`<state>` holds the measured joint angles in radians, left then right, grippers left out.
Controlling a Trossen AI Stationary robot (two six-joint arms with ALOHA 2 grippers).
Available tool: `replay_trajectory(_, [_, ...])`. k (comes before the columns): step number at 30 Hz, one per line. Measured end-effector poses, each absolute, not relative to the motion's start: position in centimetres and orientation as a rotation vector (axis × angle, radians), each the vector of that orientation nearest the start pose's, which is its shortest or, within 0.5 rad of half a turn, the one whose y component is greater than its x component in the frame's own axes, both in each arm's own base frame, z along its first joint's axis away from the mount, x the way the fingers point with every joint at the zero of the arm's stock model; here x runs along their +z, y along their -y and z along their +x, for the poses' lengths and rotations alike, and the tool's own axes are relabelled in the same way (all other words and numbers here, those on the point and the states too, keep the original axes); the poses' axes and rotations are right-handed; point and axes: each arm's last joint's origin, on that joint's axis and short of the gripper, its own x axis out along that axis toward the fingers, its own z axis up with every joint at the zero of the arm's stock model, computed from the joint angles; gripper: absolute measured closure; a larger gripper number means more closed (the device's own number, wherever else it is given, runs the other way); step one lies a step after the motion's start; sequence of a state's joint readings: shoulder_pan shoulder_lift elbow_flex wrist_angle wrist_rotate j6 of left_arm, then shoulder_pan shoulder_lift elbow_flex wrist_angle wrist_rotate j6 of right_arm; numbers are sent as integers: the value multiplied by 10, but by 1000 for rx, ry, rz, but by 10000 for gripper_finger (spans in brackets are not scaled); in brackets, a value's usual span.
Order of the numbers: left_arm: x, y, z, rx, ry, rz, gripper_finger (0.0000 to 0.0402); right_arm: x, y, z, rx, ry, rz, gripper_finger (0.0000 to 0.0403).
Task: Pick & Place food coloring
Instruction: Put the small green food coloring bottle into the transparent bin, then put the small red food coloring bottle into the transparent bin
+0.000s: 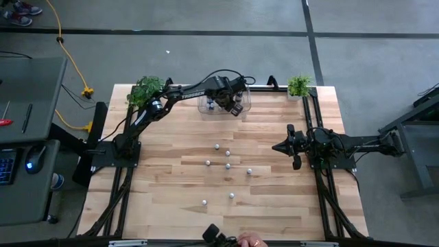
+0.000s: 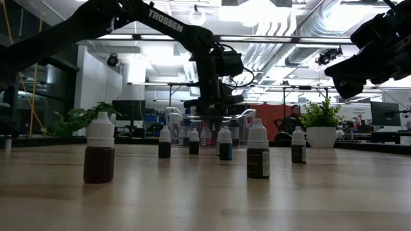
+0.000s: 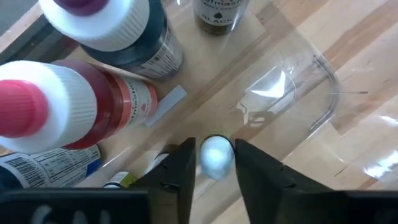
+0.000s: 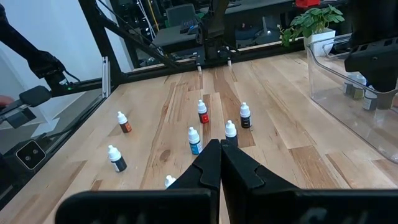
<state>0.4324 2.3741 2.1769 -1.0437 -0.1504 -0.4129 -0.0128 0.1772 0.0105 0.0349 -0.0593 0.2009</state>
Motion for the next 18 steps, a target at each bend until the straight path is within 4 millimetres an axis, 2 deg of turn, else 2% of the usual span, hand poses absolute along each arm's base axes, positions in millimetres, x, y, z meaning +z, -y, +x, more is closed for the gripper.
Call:
replay_trajectory(6, [206,-211,445,792,-1133,-500,252,156,0,108,34,-136,205,402])
replay_trajectory(18, [207,-212,445,804,-1130,-491,246,156,0,108,33,-136,205,402])
